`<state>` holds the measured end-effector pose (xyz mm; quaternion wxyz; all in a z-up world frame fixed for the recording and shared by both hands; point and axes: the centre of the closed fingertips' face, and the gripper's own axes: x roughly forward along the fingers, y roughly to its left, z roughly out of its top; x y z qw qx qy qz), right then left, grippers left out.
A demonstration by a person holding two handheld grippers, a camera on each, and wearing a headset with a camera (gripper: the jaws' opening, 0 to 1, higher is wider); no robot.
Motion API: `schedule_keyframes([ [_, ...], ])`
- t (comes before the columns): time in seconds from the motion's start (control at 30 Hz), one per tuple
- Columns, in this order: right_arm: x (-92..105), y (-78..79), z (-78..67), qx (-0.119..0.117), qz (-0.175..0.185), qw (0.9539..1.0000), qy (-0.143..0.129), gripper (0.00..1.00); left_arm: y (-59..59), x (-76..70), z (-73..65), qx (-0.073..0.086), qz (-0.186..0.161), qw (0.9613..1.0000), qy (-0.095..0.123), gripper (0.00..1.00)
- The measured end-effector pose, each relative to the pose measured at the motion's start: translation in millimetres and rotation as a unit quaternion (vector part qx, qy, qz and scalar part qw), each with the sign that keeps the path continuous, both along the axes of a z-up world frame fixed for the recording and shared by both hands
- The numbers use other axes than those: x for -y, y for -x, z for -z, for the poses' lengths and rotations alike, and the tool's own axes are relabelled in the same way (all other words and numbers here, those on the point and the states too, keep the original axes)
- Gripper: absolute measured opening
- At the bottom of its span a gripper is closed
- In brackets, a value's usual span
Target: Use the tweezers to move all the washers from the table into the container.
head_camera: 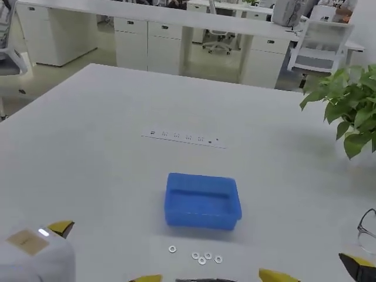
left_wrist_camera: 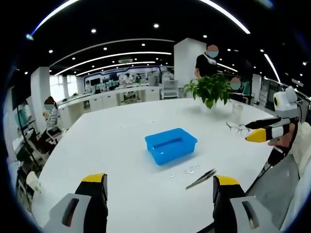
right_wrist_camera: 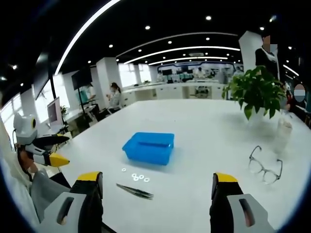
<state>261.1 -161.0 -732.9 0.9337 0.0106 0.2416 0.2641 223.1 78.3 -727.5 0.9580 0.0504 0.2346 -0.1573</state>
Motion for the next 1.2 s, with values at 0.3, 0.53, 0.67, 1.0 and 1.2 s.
schedule_keyframes([
  [0.3,2.0,-6.8,16.3,-0.025,-0.007,0.9996,0.011,0.89,-11.3,28.9,7.9,-0.023,0.092,0.9954,0.004,0.81],
  [0.53,3.0,-6.3,23.0,-0.042,-0.016,0.9989,0.014,0.89,-15.8,54.5,25.5,-0.062,0.195,0.9781,-0.036,0.69],
  [0.67,3.2,-6.3,23.2,-0.044,-0.017,0.9987,0.016,0.88,-23.6,61.4,33.5,-0.071,0.225,0.9708,-0.043,0.63],
  [1.0,5.1,-5.3,35.4,-0.061,-0.016,0.9978,0.02,0.87,-31.2,68.5,59.4,-0.101,0.313,0.9395,-0.096,0.46],
  [1.2,5.9,-6.0,43.0,-0.073,-0.019,0.997,0.018,0.88,-32.5,75.8,80.1,-0.117,0.352,0.9201,-0.126,0.34],
])
